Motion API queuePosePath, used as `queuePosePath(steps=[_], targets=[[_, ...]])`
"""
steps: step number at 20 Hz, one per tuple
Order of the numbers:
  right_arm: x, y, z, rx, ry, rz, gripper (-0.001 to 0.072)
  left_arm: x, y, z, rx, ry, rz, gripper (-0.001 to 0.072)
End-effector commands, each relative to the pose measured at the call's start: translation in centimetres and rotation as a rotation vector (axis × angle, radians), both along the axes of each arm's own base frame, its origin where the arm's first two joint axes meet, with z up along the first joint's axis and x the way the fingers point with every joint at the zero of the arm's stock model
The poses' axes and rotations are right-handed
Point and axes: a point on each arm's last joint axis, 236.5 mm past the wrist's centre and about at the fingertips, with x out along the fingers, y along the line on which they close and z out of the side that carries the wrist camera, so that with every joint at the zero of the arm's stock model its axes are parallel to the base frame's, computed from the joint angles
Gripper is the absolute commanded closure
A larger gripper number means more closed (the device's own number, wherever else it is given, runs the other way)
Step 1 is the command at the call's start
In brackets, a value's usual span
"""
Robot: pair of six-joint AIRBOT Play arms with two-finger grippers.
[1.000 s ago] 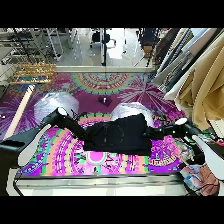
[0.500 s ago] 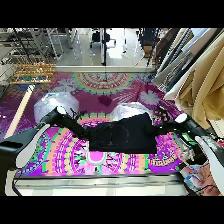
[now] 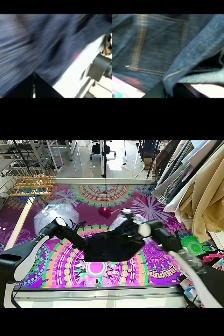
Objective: Fold the clothes and pants, and hang the long-sleeved shirts on hangers.
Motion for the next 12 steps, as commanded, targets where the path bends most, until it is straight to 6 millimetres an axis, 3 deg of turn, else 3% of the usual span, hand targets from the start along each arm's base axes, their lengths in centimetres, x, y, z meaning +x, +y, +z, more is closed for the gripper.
queuePosePath(steps=[1,3,5,8,10,12], targets=[[-2.2,9.4,-1.9,-0.011,-0.007,0.15,0.0689,0.6,1.2,2.3,-0.016,-0.045,0.012,0.0702],[-3.5,12.8,-3.7,-0.02,0.017,0.215,0.0688,1.9,3.6,5.4,-0.025,-0.11,0.066,0.0702],[-4.0,15.0,-4.2,-0.005,0.025,0.243,0.0688,3.4,7.2,8.5,-0.024,-0.18,0.155,0.0702],[-3.5,16.0,-3.2,0.012,0.005,0.24,0.0688,4.6,13.3,11.8,0.005,-0.25,0.296,0.0702],[-2.4,14.7,-2.5,-0.019,0.004,0.2,0.0688,4.3,17.7,11.0,0.115,-0.24,0.356,0.0702],[-1.5,12.7,-2.1,-0.048,0.018,0.169,0.0688,3.5,19.6,9.2,0.191,-0.21,0.348,0.0702]])
